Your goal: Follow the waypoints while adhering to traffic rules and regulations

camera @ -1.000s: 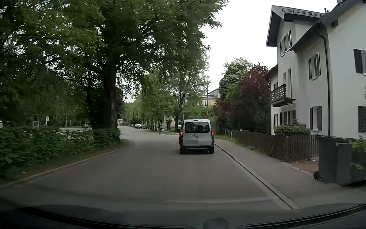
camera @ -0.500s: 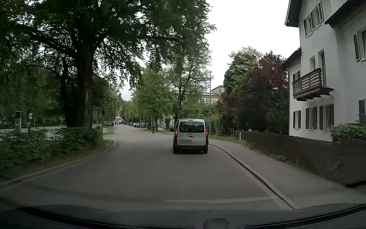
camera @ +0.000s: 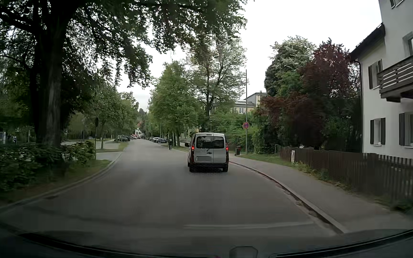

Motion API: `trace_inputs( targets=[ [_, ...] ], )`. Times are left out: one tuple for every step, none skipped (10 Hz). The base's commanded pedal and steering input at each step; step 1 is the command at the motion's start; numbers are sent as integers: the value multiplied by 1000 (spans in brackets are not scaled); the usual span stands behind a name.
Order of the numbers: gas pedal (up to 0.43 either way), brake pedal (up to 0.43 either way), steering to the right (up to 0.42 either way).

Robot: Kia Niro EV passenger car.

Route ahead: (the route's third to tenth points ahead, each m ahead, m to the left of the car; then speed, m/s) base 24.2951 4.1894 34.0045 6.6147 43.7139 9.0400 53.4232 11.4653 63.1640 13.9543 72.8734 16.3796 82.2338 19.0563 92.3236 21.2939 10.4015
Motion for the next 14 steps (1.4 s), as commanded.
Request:
trace_inputs(
  targets=[
    [20,0,-34],
    [20,0,-37],
    [20,0,-41],
    [8,0,-44],
    [8,0,-45],
    [8,0,-46],
    [8,0,-46],
    [8,0,-46],
    [8,0,-46],
    [8,0,-46],
    [8,0,-46],
    [8,0,-46],
    [8,0,-46],
    [0,0,-47]
  ],
)
